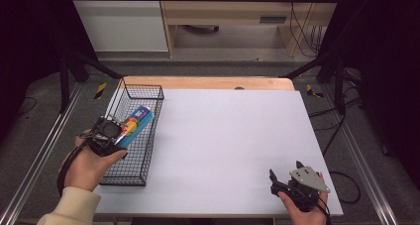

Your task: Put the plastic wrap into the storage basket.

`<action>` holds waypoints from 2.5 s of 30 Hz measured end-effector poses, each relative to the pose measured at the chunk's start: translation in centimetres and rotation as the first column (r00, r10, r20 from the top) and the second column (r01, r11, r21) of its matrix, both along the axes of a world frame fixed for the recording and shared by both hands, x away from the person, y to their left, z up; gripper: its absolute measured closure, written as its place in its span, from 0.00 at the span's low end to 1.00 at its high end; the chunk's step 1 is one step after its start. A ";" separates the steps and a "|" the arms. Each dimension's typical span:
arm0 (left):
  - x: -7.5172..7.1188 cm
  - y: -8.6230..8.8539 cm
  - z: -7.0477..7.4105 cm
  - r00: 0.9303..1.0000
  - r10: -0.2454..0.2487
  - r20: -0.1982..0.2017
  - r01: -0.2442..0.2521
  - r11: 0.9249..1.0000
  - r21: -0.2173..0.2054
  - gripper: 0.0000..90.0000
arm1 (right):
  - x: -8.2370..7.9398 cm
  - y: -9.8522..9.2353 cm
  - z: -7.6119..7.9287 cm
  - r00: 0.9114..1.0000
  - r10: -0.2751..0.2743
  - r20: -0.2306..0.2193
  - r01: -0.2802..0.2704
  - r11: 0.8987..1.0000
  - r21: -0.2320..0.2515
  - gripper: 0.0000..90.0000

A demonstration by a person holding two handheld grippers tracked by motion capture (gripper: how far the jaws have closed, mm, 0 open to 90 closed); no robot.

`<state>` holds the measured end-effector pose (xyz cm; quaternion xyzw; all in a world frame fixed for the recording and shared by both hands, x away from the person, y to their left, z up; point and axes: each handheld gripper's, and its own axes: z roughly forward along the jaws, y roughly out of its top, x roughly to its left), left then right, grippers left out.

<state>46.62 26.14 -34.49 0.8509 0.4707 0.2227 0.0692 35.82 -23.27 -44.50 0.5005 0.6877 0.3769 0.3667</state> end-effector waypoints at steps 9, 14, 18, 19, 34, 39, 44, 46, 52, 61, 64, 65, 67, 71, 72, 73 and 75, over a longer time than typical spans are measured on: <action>0.0 -0.2 -0.1 1.000 -0.002 -0.002 0.002 1.000 0.011 0.36 | -0.1 0.0 0.1 1.000 0.002 0.004 -0.002 1.000 0.003 0.15; 0.2 -0.4 -0.3 1.000 0.002 -0.008 -0.002 1.000 0.026 0.36 | -0.1 0.1 0.1 1.000 0.006 0.000 -0.006 1.000 0.002 0.15; 0.3 -0.5 -0.4 1.000 0.003 -0.009 -0.002 0.999 0.033 0.36 | 0.0 0.1 0.0 1.000 0.006 -0.002 -0.006 1.000 0.002 0.15; 0.4 -0.5 -0.4 1.000 0.004 -0.010 -0.004 0.999 0.037 0.36 | 0.0 0.1 0.0 1.000 0.008 -0.002 -0.008 1.000 0.001 0.15; 2.6 -0.8 -1.0 0.995 0.070 -0.069 -0.066 0.996 0.059 0.36 | 0.0 0.1 0.0 1.000 0.009 -0.008 -0.009 1.000 0.003 0.15; 3.2 -1.2 -1.3 0.993 0.083 -0.086 -0.077 0.994 0.077 0.36 | 0.0 0.1 0.0 1.000 0.010 -0.008 -0.010 1.000 0.004 0.15; 3.9 -1.2 -2.0 0.987 0.098 -0.124 -0.089 0.993 0.082 0.36 | 0.0 0.0 0.0 1.000 0.009 -0.009 -0.009 1.000 0.003 0.15; 4.1 -1.4 -2.4 0.986 0.100 -0.132 -0.089 0.992 0.093 0.36 | 0.0 0.0 -0.1 1.000 0.010 -0.012 -0.010 1.000 0.004 0.15; 4.5 -1.7 -3.3 0.980 0.103 -0.170 -0.084 0.990 0.116 0.36 | 0.0 0.1 -0.1 1.000 0.016 -0.014 -0.016 1.000 0.001 0.15; 4.6 -1.7 -4.1 0.976 0.111 -0.188 -0.091 0.990 0.112 0.35 | 0.0 0.0 -0.1 1.000 0.014 -0.014 -0.014 1.000 0.003 0.15; 4.6 -1.7 -4.2 0.977 0.111 -0.184 -0.092 0.990 0.110 0.35 | 0.0 0.1 -0.1 1.000 0.018 -0.018 -0.018 1.000 0.001 0.15; 4.6 -1.7 -4.2 0.977 0.111 -0.185 -0.092 0.990 0.105 0.35 | 0.0 0.1 -0.1 1.000 0.017 -0.019 -0.017 1.000 0.001 0.15; 4.4 -1.6 -4.2 0.981 0.102 -0.166 -0.086 0.991 0.100 0.35 | 0.0 0.1 -0.1 1.000 0.018 -0.020 -0.018 1.000 0.001 0.15; 3.8 -1.3 -3.2 0.993 0.089 -0.074 -0.082 0.992 0.093 0.25 | 0.0 0.0 -0.1 1.000 0.019 -0.021 -0.019 1.000 0.000 0.15; 3.6 -1.3 -2.9 0.995 0.087 -0.055 -0.082 0.993 0.087 0.22 | 0.0 0.0 -0.1 1.000 0.020 -0.021 -0.020 1.000 -0.001 0.15; 3.3 -1.2 -2.4 0.997 0.077 -0.028 -0.075 0.994 0.075 0.20 | 0.0 0.0 -0.1 1.000 0.019 -0.020 -0.019 1.000 0.001 0.15; 2.4 -1.3 -1.5 0.998 0.050 0.037 -0.052 0.997 0.054 0.18 | 0.0 0.0 -0.1 1.000 0.016 -0.016 -0.016 1.000 0.002 0.14</action>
